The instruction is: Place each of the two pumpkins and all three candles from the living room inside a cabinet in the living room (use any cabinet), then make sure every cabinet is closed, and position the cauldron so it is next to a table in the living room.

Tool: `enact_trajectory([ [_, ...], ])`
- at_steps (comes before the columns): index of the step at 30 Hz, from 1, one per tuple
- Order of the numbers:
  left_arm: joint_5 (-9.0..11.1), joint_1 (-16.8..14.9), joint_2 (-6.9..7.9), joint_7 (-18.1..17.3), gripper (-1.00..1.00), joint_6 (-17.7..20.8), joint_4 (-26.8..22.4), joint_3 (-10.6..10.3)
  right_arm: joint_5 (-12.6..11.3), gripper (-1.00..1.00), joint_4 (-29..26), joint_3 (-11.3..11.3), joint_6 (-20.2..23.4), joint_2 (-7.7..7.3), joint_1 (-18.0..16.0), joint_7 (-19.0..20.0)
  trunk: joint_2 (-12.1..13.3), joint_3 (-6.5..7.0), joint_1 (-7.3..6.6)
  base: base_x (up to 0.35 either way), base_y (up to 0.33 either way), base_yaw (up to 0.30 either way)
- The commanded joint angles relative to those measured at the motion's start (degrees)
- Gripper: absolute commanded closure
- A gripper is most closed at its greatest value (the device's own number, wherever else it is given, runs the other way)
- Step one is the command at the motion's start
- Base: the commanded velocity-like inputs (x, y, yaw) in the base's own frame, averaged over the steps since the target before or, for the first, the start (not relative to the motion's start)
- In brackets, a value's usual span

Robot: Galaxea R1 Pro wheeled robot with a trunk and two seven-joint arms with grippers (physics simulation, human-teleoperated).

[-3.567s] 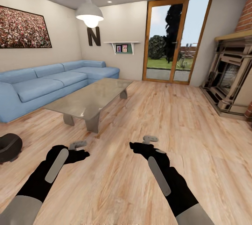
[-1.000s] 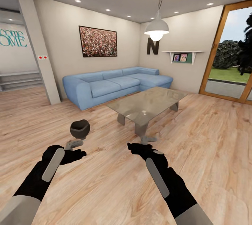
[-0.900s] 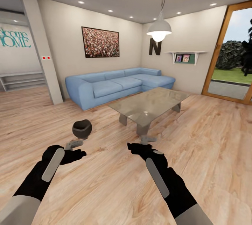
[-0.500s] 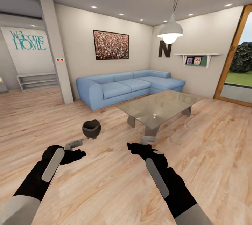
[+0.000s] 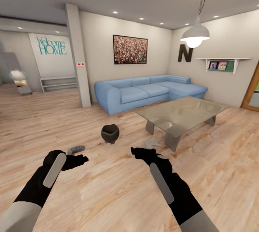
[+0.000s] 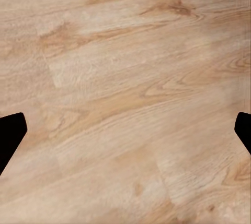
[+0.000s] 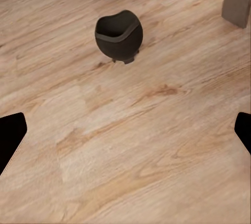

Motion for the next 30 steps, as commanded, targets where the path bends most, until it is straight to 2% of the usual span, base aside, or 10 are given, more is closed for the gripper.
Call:
enact_trajectory([
  [1,0.59,-0.04,0.06,0.58,-1.0,0.06,-0.04,-0.15,-0.61,-1.0,-0.08,0.07,0.14,0.0,-0.05,-0.57,-0.03,0.02,0.0,0.0,0.148,0.199],
  [12,0.59,-0.04,0.0,0.58,-1.0,0.06,-0.03,-0.2,-0.62,-1.0,-0.08,0.07,0.1,-0.05,-0.05,-0.57,-0.03,0.9,0.0,0.0,0.124,0.199],
  [30,0.59,-0.04,-0.02,0.57,-1.0,0.06,-0.03,-0.2,-0.63,-1.0,-0.08,0.07,0.14,-0.06,-0.05,-0.49,-0.03,2.34,0.0,0.0,0.006,0.199],
])
